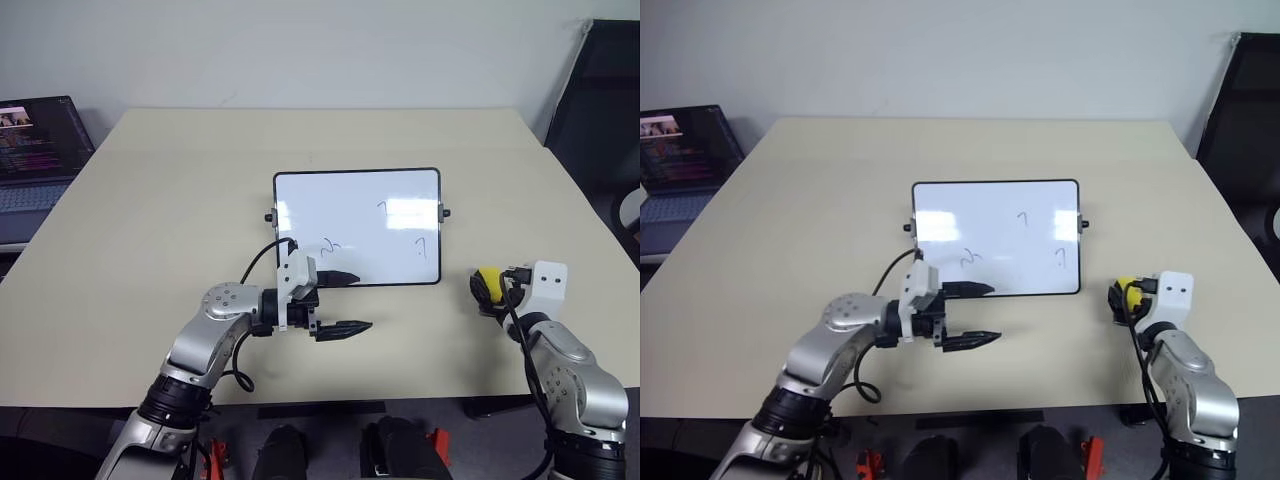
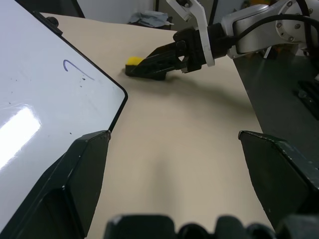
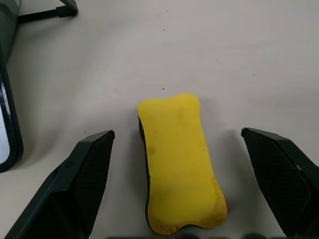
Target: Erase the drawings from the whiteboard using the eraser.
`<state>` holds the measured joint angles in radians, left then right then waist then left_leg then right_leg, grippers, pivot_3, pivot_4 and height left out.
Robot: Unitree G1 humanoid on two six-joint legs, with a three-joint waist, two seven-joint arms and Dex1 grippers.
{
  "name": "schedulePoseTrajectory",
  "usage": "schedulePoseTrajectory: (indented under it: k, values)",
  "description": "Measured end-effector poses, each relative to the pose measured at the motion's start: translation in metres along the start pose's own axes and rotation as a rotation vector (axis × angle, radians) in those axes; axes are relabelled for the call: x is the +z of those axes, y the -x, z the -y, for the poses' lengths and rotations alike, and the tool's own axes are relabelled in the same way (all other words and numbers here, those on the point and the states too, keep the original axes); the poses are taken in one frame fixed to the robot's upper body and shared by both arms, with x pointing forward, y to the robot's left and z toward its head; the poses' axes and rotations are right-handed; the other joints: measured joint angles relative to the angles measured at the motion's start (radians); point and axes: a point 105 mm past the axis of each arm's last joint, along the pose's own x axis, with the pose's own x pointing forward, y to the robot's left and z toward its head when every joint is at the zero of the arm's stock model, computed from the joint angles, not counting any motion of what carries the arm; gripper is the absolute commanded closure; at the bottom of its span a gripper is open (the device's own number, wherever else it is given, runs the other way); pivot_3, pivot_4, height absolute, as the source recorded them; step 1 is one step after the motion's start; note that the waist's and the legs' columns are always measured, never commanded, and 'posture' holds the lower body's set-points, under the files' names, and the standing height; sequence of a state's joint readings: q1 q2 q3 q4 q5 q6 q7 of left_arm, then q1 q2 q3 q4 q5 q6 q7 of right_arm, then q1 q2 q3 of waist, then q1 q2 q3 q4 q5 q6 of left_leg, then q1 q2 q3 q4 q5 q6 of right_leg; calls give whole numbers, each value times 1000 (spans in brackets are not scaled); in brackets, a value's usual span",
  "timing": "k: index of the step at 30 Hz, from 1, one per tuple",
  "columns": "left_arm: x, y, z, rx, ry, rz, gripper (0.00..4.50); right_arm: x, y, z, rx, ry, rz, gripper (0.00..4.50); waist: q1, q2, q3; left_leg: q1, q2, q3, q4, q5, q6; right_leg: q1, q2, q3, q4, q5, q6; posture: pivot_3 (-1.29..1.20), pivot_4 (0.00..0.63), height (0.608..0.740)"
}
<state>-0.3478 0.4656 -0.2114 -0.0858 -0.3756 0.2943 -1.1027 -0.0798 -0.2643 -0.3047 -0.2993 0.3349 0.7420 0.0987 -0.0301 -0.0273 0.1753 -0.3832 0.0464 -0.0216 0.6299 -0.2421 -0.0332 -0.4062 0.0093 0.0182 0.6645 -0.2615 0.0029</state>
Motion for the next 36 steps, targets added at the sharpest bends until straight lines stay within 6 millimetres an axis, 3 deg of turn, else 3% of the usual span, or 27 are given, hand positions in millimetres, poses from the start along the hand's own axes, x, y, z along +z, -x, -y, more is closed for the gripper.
schedulePoseTrajectory:
  k: [3,6,12,14,27,36]
  values:
    - [1,0,-1,2,-3,-1,0,3,-1,-2,4,-3,8,34,0,0,0,0,0,0,0,0,0,0,0,0,0,0,0,0,150,740]
    - [1,1,-2,4,-4,-2,0,2,-1,-2,6,-6,6,645,0,0,0,0,0,0,0,0,0,0,0,0,-1,0,0,0,150,740]
    - [-1,1,-3,9,0,-6,0,-2,-3,-2,5,-16,-8,2857,0,0,0,0,0,0,0,0,0,0,0,0,0,0,0,0,150,740]
    - [-1,1,-3,10,-2,-6,0,-2,-3,-2,6,-16,-6,3335,0,0,0,0,0,0,0,0,0,0,0,0,0,0,0,0,150,740]
    - [4,1,-9,25,-37,-5,0,3,-4,-3,-1,3,11,3335,0,0,0,0,0,0,0,0,0,0,0,0,0,0,0,0,150,740]
    - [-4,-1,-45,228,-136,-61,0,32,1,-27,90,66,164,3335,0,0,0,0,0,0,0,0,0,0,0,0,0,0,0,0,150,740]
